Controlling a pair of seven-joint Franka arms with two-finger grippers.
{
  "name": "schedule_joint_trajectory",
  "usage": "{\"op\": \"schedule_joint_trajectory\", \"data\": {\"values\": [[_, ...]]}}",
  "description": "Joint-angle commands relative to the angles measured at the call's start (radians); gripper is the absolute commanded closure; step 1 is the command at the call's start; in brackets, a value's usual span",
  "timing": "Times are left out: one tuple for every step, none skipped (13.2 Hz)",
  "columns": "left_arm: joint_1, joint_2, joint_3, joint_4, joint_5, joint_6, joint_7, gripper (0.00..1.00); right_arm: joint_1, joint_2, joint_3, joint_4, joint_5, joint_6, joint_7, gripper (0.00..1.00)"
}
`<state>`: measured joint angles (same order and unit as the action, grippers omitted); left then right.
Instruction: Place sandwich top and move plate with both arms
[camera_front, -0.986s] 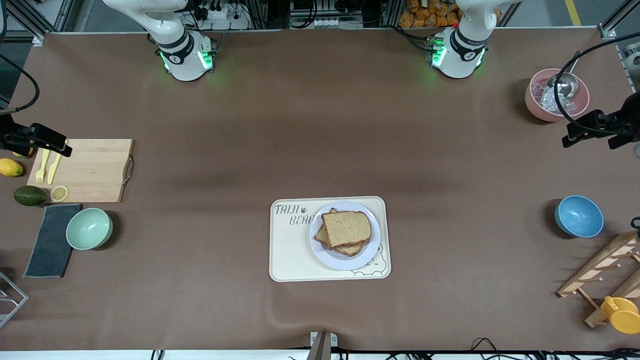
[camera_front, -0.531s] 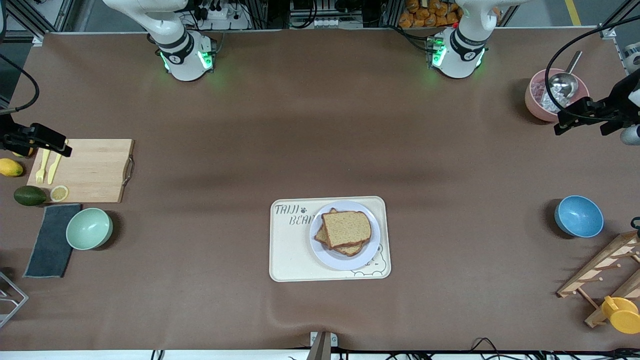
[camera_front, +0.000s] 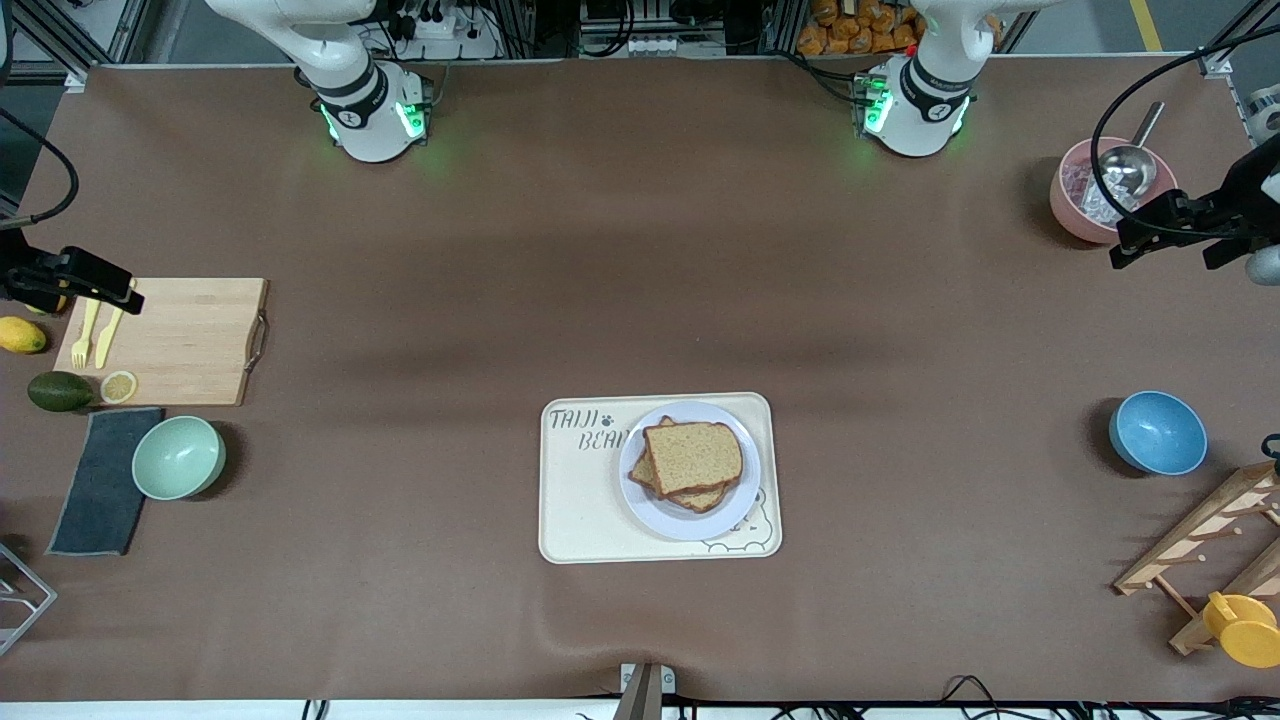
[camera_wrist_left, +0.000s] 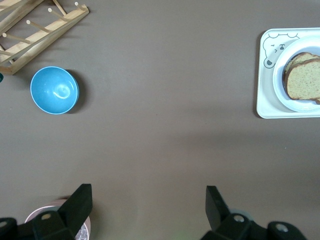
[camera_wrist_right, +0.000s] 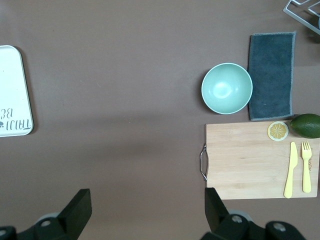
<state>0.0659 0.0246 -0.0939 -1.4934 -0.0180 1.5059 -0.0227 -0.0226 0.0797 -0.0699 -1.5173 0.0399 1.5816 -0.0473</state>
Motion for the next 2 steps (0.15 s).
{"op": "schedule_joint_trajectory", "data": {"values": [[-0.009,0.005,0.005,0.015,0.026,-0.021,-0.022,0.0,-0.002,0.009,-0.001,0.02,0.017,-0.005,0.007,0.0],[-0.006,0.005,0.005,0.015,0.026,-0.023,-0.022,0.0,-0.002,0.009,-0.001,0.02,0.015,-0.005,0.007,0.0]]}}
